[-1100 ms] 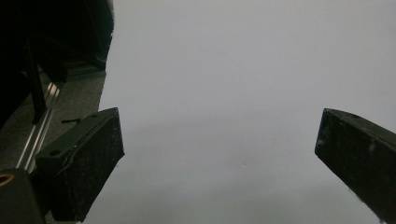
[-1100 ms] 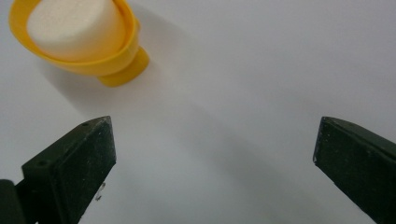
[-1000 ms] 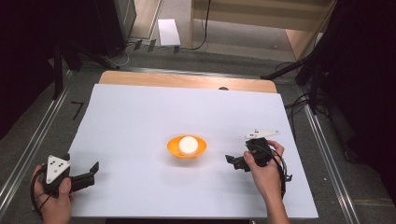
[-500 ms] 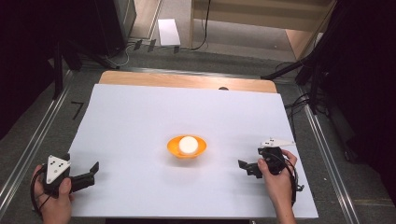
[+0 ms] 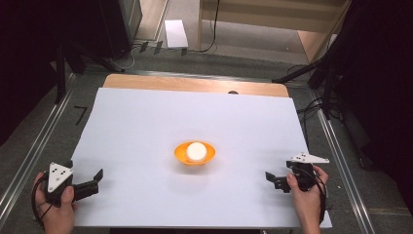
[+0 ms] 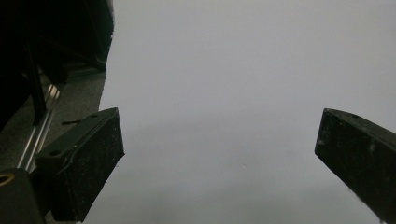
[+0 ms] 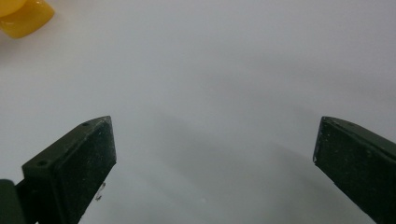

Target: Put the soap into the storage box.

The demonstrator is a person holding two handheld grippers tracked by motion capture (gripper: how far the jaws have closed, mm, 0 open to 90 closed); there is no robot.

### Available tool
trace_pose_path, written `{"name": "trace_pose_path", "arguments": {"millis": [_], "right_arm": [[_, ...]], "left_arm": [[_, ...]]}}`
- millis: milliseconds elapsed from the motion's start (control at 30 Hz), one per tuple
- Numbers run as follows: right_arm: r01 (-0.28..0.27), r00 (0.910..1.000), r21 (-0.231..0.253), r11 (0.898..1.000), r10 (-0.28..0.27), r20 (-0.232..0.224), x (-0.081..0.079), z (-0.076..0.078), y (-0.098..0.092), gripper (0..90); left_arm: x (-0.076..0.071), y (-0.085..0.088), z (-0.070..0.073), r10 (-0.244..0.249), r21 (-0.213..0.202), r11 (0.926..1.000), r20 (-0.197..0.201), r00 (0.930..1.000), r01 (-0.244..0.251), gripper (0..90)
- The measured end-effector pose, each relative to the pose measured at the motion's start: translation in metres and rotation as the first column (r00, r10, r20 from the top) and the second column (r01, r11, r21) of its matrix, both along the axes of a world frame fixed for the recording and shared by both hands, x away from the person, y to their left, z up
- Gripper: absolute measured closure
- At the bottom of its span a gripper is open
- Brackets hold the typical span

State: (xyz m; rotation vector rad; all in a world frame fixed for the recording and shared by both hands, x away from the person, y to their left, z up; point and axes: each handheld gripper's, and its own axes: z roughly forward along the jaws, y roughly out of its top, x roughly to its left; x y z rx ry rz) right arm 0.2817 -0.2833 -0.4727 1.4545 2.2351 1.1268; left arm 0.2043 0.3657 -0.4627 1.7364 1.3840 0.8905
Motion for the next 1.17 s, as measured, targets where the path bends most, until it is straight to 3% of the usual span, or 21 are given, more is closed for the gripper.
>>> {"name": "trace_pose_path", "arguments": {"millis": [100,367,667,1033,1167], "right_arm": [[0.021,0.9996,0.010,1.000,-0.021,0.018,-0.006,-0.003,-0.017,0.0],[0.050,0.9987,0.028,0.998,-0.050,0.013,-0.019,-0.012,-0.040,0.0],[0.052,0.9964,0.034,0.998,-0.054,0.066,-0.032,-0.015,-0.054,0.0],[0.039,0.9950,0.086,0.996,-0.047,0.089,-0.040,-0.018,-0.061,0.0],[0.059,0.9944,0.092,0.994,-0.066,0.082,-0.040,-0.018,-0.062,0.0]], "left_arm": [[0.000,-0.001,0.000,0.003,0.006,1.0000,-0.001,1.0000,-0.003,1.3],[0.000,-0.001,0.000,0.004,0.006,1.0000,-0.002,1.0000,-0.004,1.3],[0.000,0.000,0.000,0.005,-0.006,1.0000,0.006,1.0000,-0.005,1.3],[-0.001,0.001,0.000,0.003,-0.007,1.0000,0.009,0.9999,-0.003,1.3],[-0.001,0.001,0.000,0.003,-0.006,1.0000,0.007,1.0000,-0.003,1.3]]}}
